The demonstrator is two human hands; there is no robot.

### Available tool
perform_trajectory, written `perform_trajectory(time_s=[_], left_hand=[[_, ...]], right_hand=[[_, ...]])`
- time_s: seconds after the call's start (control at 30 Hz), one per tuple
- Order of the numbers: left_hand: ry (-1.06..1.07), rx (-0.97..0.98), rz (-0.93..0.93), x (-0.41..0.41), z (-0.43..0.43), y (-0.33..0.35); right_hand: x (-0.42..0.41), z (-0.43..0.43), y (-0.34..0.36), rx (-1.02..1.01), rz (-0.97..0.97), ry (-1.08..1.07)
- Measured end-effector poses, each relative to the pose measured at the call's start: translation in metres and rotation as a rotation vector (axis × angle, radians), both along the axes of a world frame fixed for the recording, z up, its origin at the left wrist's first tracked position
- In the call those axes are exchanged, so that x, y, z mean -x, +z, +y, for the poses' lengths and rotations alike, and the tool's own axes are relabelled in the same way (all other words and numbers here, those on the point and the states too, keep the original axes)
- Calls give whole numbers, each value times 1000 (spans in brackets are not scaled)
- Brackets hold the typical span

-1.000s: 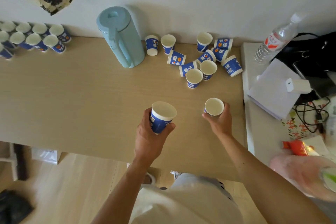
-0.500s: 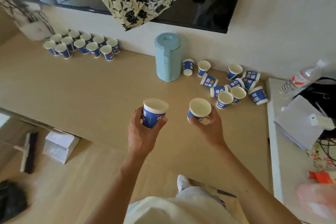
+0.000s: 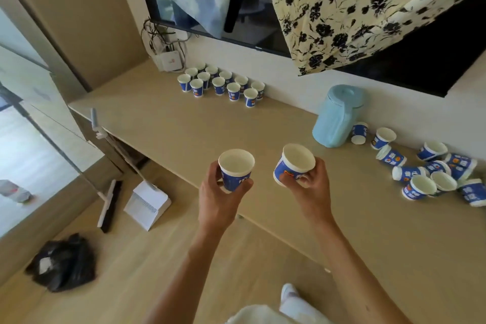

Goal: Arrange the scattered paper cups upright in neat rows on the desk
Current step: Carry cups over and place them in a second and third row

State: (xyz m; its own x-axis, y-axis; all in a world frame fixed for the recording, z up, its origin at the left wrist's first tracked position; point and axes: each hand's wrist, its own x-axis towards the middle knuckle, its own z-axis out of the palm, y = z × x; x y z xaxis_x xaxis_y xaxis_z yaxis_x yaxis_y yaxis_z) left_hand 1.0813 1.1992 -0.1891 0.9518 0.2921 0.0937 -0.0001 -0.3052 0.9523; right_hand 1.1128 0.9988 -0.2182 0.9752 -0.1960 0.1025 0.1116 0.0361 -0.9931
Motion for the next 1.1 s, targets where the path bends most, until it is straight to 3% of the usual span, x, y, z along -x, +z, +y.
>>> perform_trajectory(time_s=[0.27,0.6,0.83,1.1], left_hand=[[34,-25,32,-47,65,-2],[7,-120,92,-192,148,-21],[11,-135,133,-282,199,-19],[-129,-100,186,-385,256,-52]], right_hand=[[-50,65,-6,-21,69,26],[-199,153,-48,-74,141,44],[-285,208,-45,2,174,68],[-375,267,-65,81,269,-70]])
